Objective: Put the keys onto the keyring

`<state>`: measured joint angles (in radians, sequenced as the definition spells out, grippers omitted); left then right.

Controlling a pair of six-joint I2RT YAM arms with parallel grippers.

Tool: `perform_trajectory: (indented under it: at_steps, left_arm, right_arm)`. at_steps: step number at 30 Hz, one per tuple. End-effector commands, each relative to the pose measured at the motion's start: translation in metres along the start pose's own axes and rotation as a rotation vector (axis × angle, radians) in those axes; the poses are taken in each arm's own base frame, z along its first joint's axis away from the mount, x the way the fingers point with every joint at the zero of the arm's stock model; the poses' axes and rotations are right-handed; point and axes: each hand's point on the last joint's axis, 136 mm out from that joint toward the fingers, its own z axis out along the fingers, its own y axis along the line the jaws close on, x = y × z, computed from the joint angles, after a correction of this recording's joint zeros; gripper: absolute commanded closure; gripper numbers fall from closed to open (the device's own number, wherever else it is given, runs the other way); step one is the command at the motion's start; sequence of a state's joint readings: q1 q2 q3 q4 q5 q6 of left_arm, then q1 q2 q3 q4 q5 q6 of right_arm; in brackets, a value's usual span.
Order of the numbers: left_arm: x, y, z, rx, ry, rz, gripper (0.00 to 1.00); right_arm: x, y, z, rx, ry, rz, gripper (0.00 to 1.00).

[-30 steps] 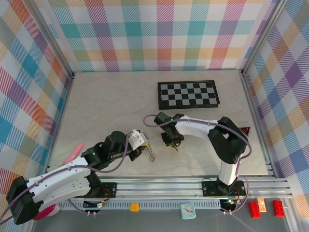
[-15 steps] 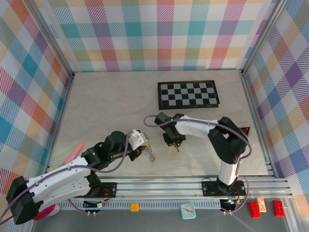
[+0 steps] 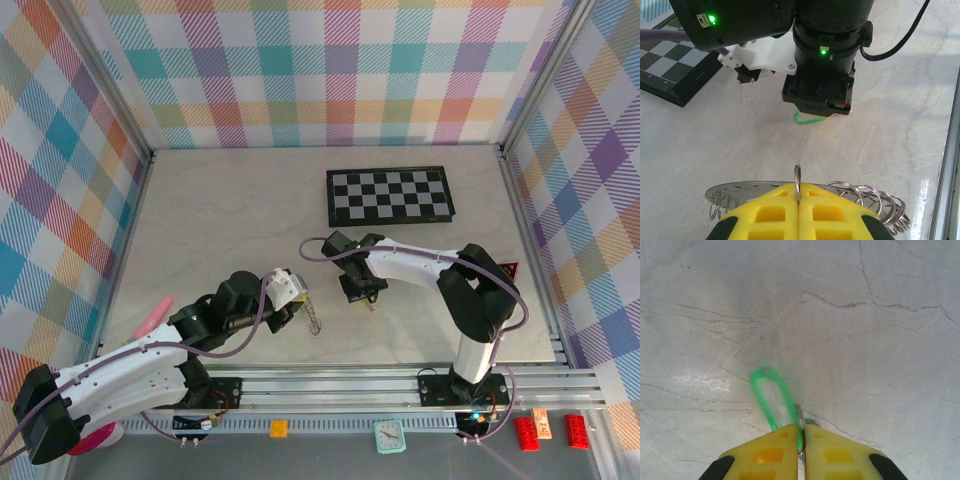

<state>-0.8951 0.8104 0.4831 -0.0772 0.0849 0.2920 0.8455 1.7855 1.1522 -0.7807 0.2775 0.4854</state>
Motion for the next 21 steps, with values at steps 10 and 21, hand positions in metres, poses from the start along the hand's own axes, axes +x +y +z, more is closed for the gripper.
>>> perform_trajectory:
  at_steps: [10,21]
  left_arm:
    - [-0.013,-0.002,-0.003,0.008,-0.039,0.014,1.0]
    - [-0.013,-0.003,-0.001,0.01,-0.037,0.016,1.0]
  right_arm:
    - [0.004,0.0,-0.006,-0.033,0.003,0.002,0.93]
    - [0.003,-0.002,0.005,-0.028,0.026,0.014,0.85]
